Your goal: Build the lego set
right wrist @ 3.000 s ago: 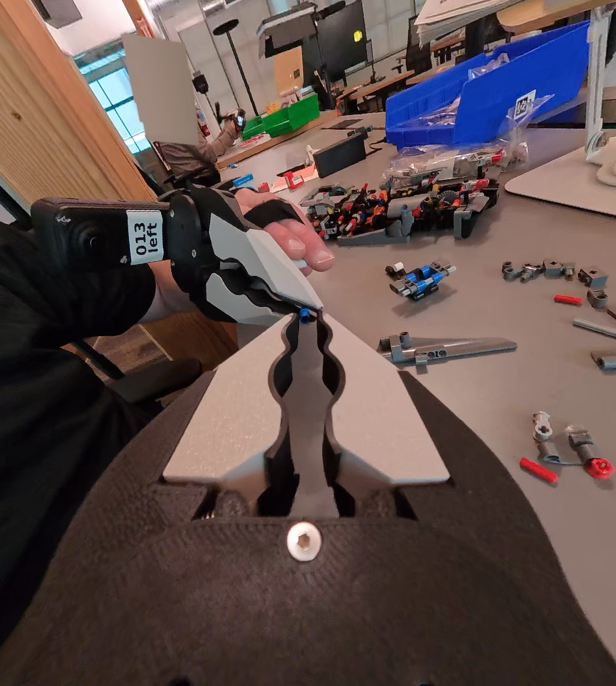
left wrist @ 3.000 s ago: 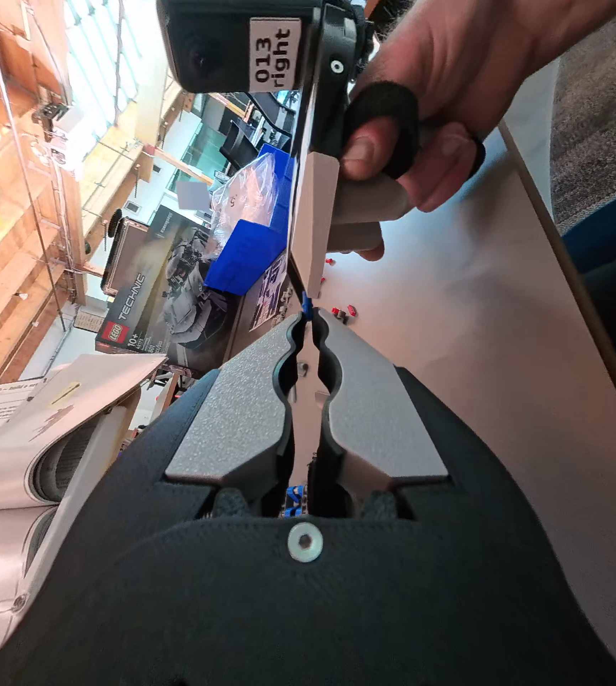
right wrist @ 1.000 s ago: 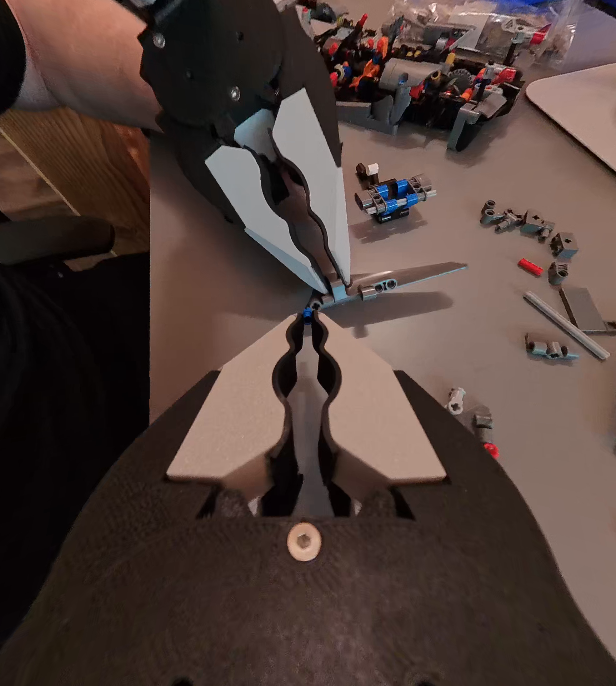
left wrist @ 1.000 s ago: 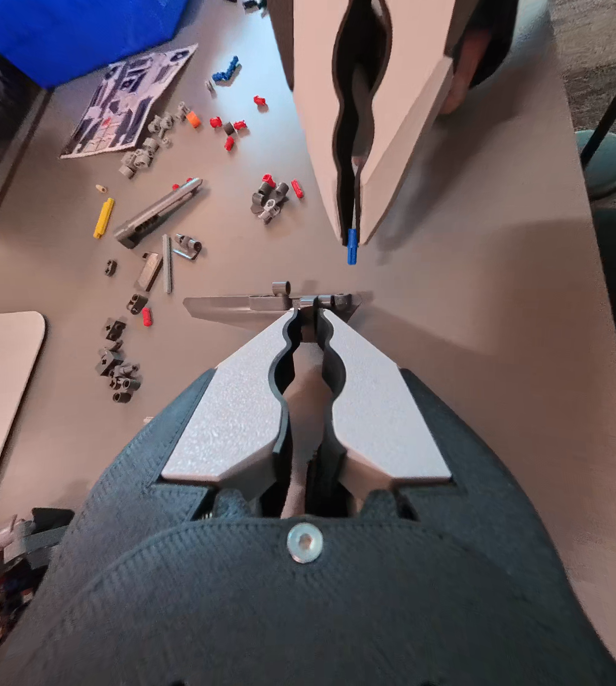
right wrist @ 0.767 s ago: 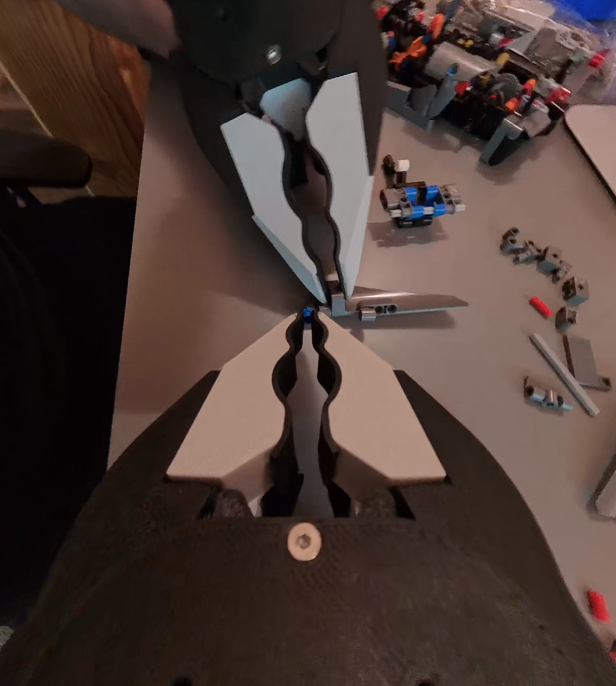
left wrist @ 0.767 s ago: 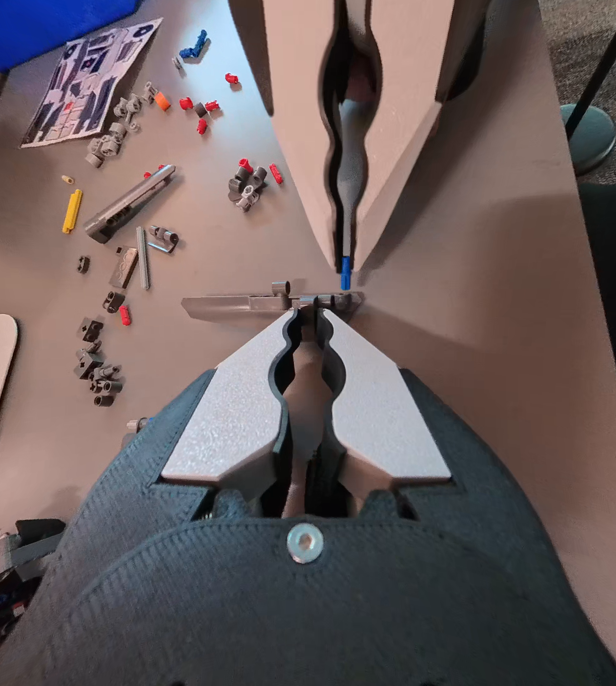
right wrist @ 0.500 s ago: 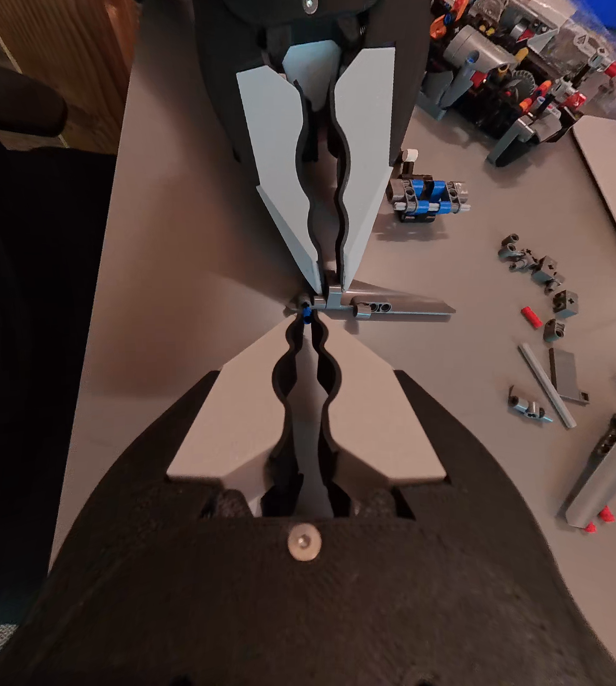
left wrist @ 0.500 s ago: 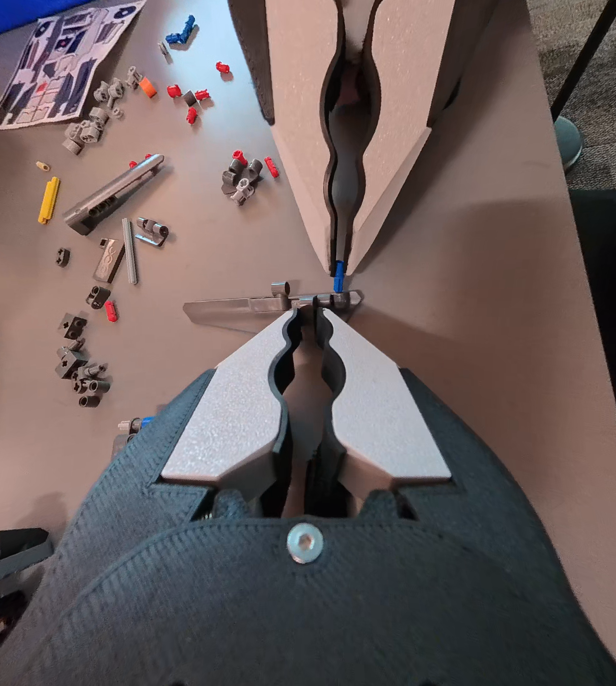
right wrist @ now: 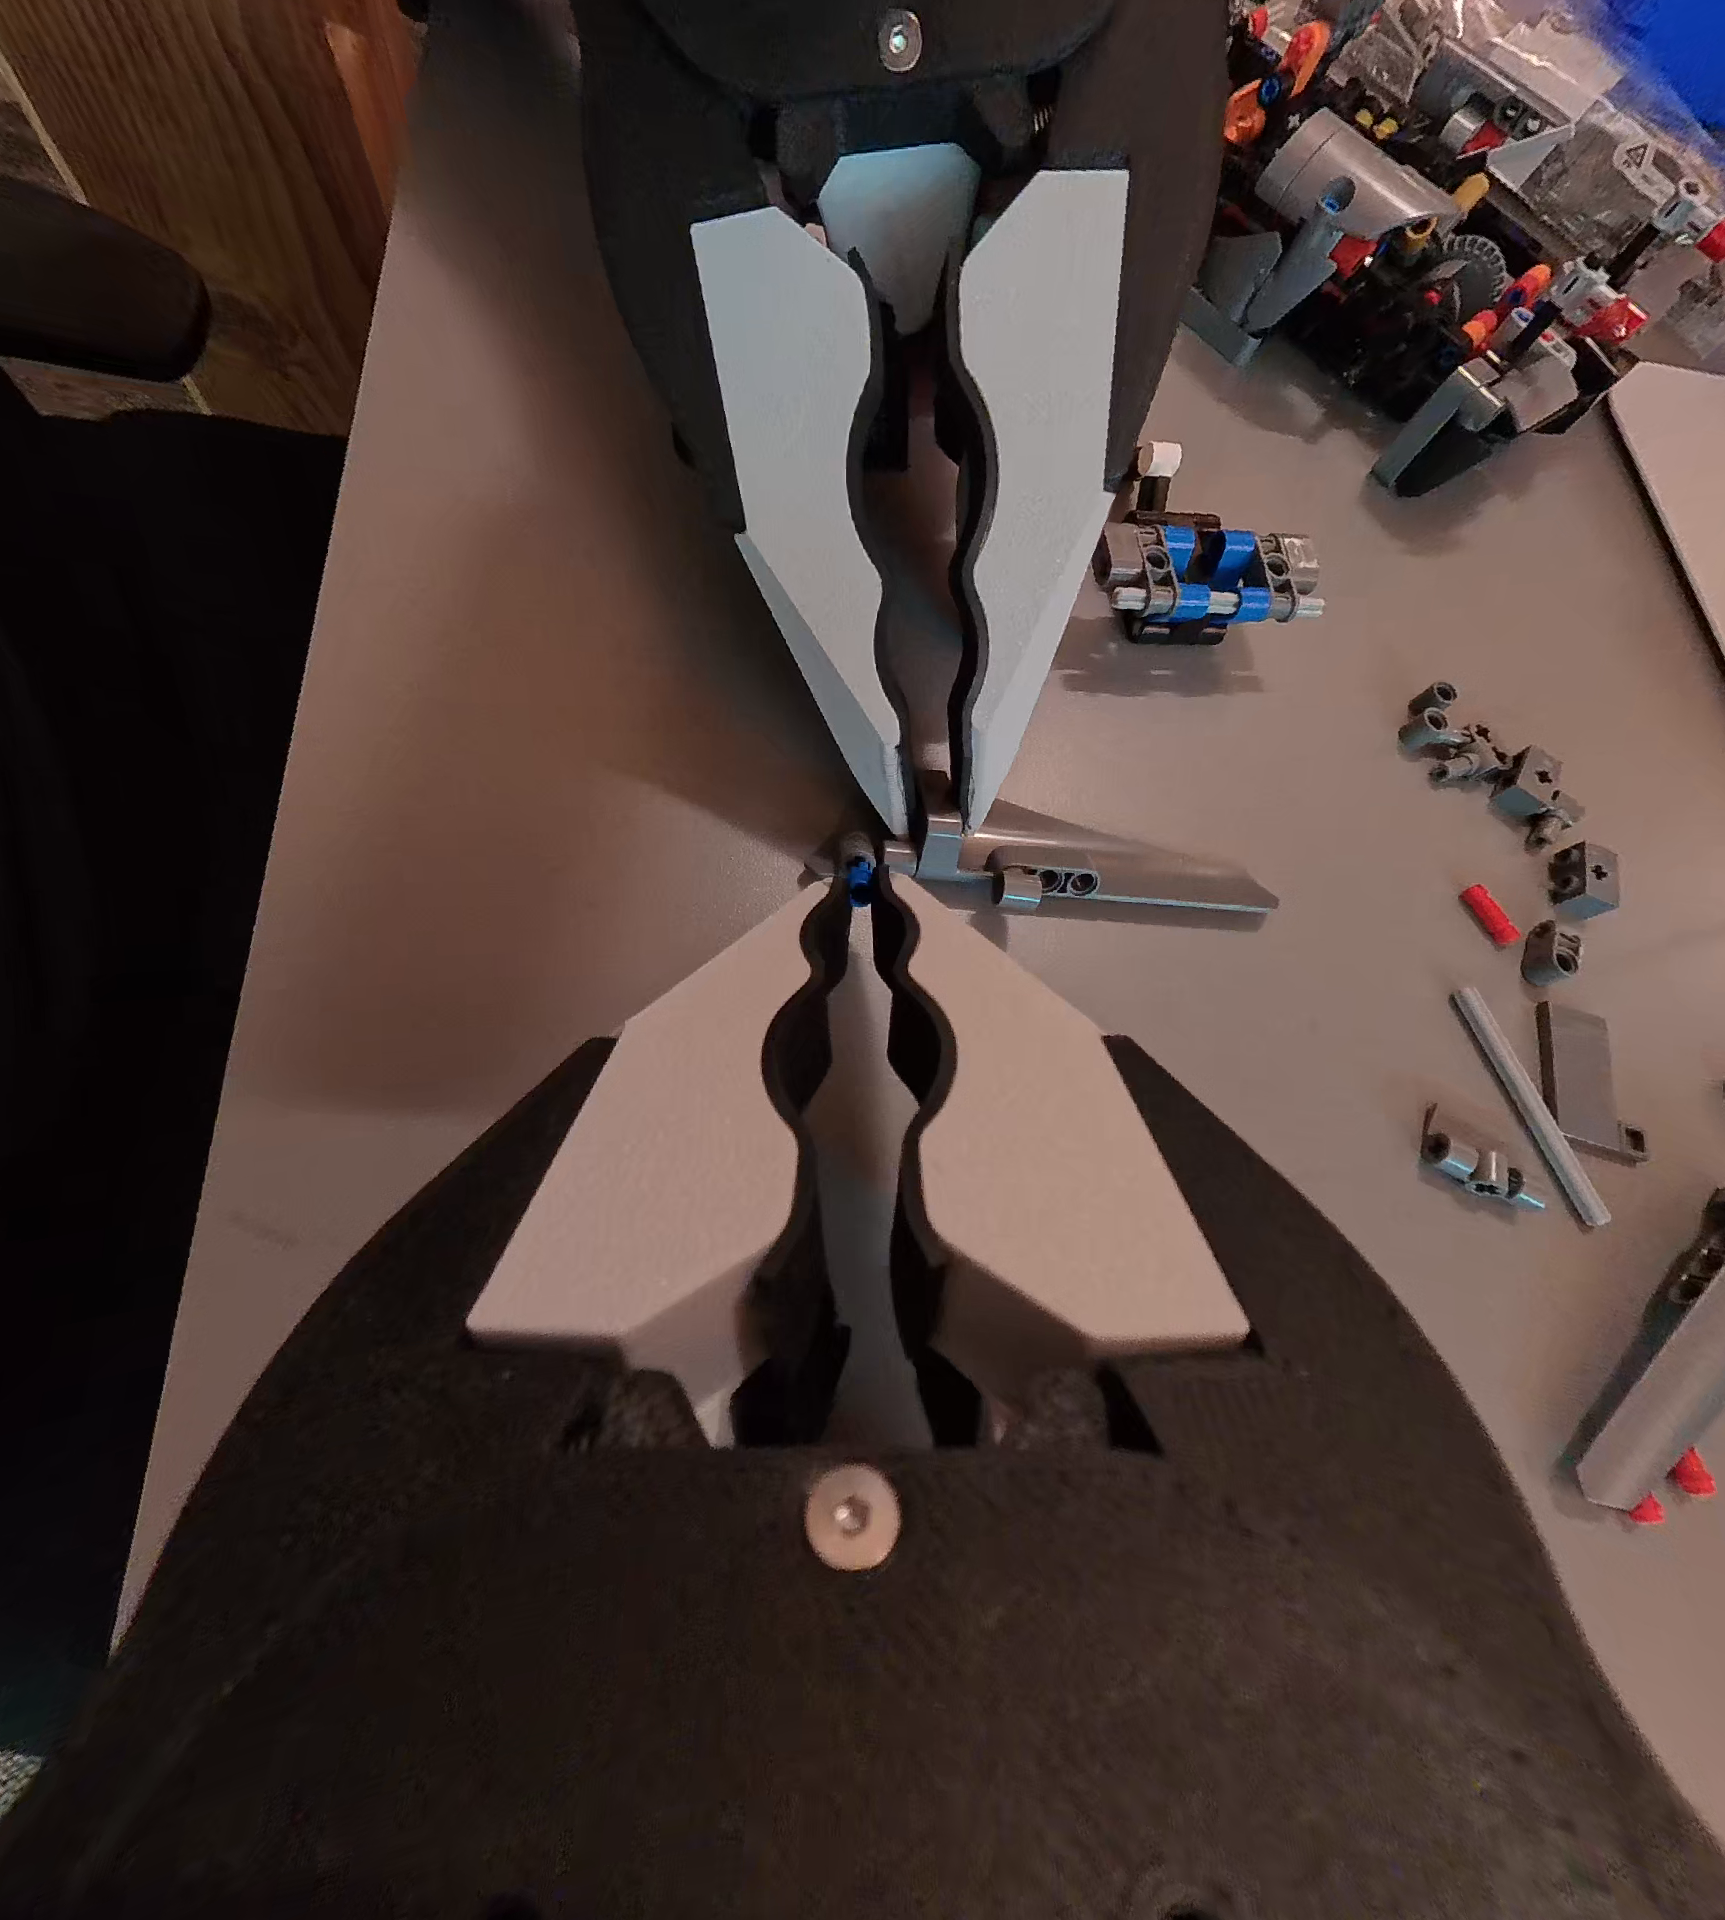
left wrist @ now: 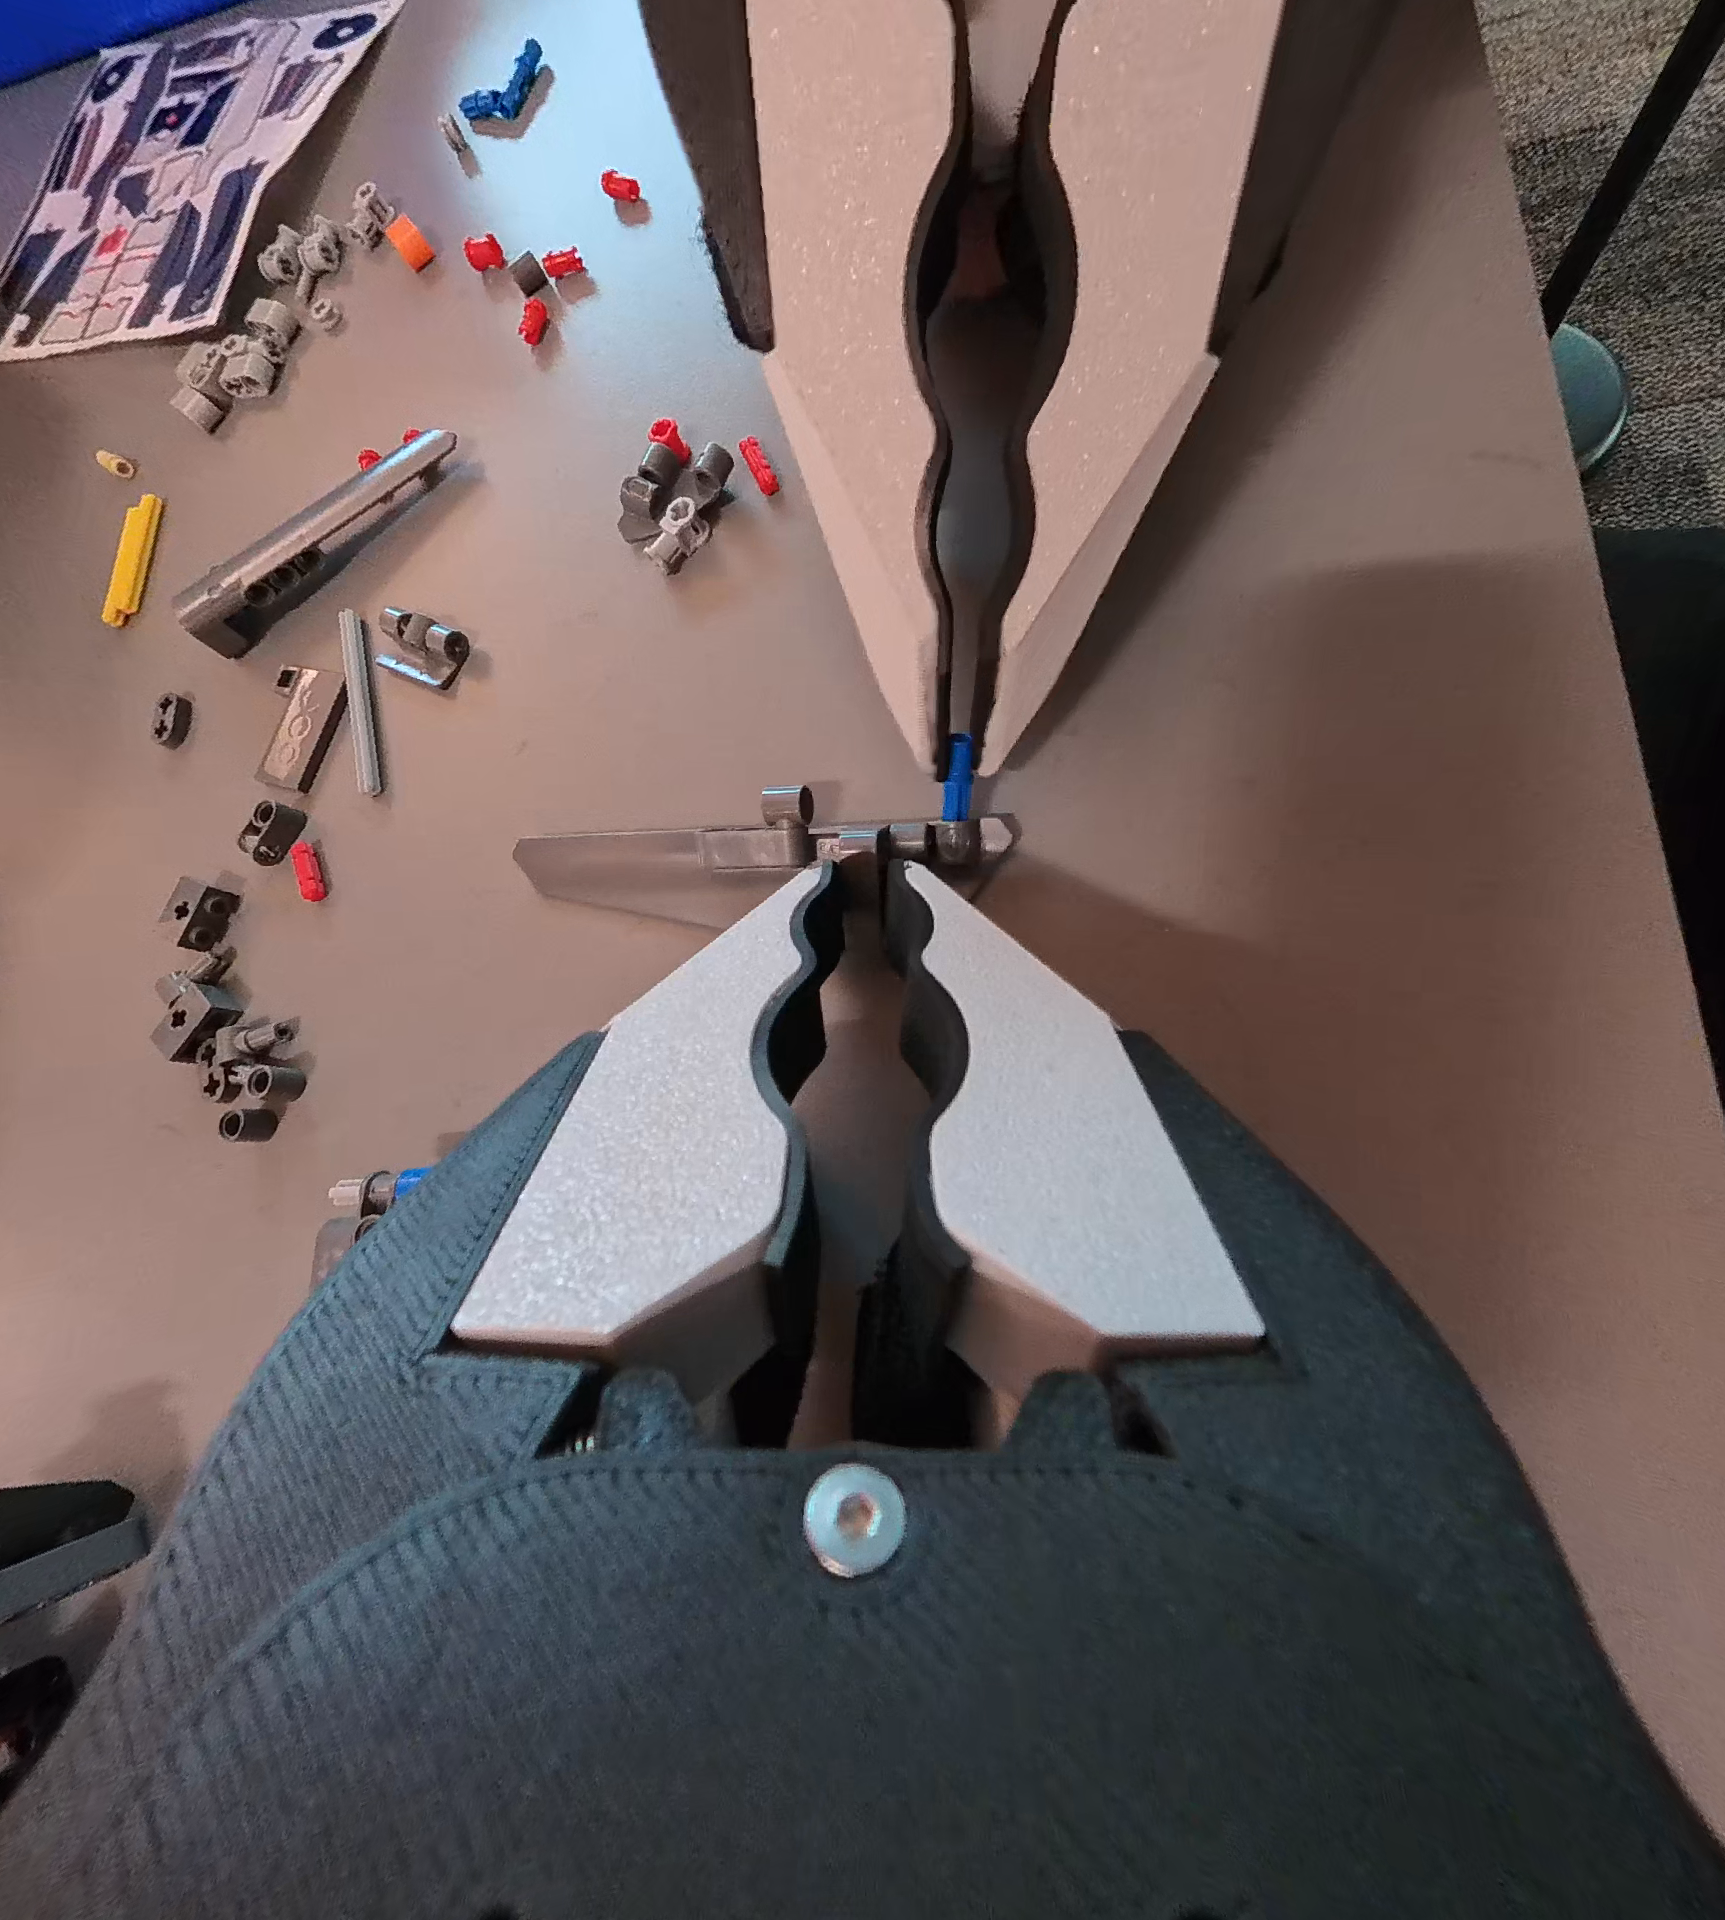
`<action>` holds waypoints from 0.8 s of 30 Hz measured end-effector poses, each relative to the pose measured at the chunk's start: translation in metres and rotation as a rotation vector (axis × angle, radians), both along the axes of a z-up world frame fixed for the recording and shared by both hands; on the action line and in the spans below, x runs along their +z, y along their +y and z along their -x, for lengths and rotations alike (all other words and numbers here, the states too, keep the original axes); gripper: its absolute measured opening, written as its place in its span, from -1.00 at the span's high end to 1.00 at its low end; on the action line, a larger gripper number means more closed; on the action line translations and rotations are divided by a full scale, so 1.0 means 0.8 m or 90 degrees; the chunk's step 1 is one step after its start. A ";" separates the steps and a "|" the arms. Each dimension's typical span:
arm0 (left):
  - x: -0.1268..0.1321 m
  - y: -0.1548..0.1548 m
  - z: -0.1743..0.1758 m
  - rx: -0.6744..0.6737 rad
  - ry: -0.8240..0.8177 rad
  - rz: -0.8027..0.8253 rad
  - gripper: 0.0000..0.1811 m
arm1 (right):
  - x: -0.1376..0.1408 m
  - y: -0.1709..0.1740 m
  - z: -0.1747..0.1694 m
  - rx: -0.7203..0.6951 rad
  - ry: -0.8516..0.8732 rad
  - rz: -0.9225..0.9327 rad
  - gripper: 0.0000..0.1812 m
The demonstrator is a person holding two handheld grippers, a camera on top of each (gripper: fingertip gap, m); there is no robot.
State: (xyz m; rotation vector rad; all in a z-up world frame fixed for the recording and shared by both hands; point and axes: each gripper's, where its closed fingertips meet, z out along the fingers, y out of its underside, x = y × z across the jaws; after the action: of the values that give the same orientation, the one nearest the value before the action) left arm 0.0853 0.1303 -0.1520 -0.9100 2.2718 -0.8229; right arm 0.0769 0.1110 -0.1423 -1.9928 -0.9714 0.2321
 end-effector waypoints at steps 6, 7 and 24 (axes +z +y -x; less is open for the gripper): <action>0.000 0.000 0.000 -0.003 0.004 0.004 0.93 | 0.000 0.000 0.002 0.024 -0.031 -0.034 0.98; 0.000 0.000 0.000 -0.003 0.004 0.004 0.93 | -0.001 0.000 0.002 0.028 -0.038 -0.038 0.98; -0.001 -0.001 0.001 -0.004 -0.009 -0.016 0.93 | -0.006 0.001 0.001 0.072 -0.132 -0.118 0.99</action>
State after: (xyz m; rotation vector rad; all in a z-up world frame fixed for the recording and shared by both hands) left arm 0.0846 0.1298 -0.1527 -0.8832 2.2691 -0.7991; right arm 0.0758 0.1117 -0.1474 -1.8200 -1.1948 -0.0049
